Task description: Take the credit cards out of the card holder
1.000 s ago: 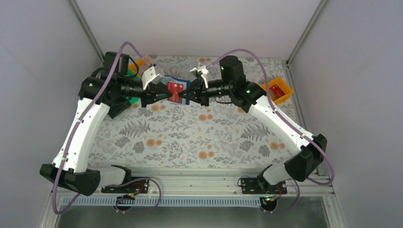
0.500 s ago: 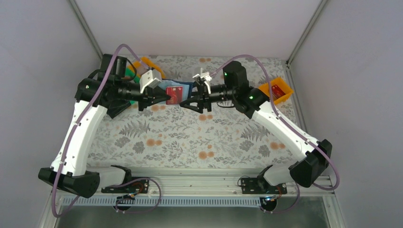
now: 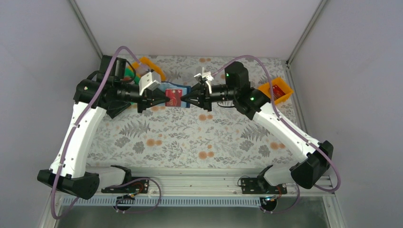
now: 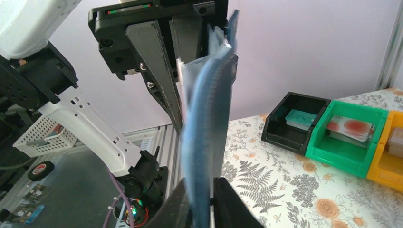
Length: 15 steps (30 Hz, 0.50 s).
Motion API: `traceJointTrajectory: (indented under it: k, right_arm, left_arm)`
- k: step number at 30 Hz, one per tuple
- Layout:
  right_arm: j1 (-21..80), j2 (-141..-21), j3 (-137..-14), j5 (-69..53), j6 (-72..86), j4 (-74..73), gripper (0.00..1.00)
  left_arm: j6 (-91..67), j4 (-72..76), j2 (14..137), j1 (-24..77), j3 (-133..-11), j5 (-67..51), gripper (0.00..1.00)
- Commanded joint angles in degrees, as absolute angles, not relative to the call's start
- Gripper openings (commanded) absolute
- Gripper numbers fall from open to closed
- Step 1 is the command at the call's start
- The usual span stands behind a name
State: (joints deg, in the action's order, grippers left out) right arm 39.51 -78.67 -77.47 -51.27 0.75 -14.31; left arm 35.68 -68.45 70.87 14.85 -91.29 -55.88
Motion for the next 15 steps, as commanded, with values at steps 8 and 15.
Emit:
traceJointTrajectory:
  k: [8,15]
  right_arm:
    - [39.55,-79.43,-78.31,-53.66,0.32,-13.73,0.18]
    - [39.55,-79.34,-78.98,-55.64,-0.82,-14.28,0.04]
  left_arm:
    - [38.0,-68.7,69.67,14.51,-91.85,-56.33,0.02]
    - [39.49,-70.52,69.77,14.57,-93.08,-55.95,0.03]
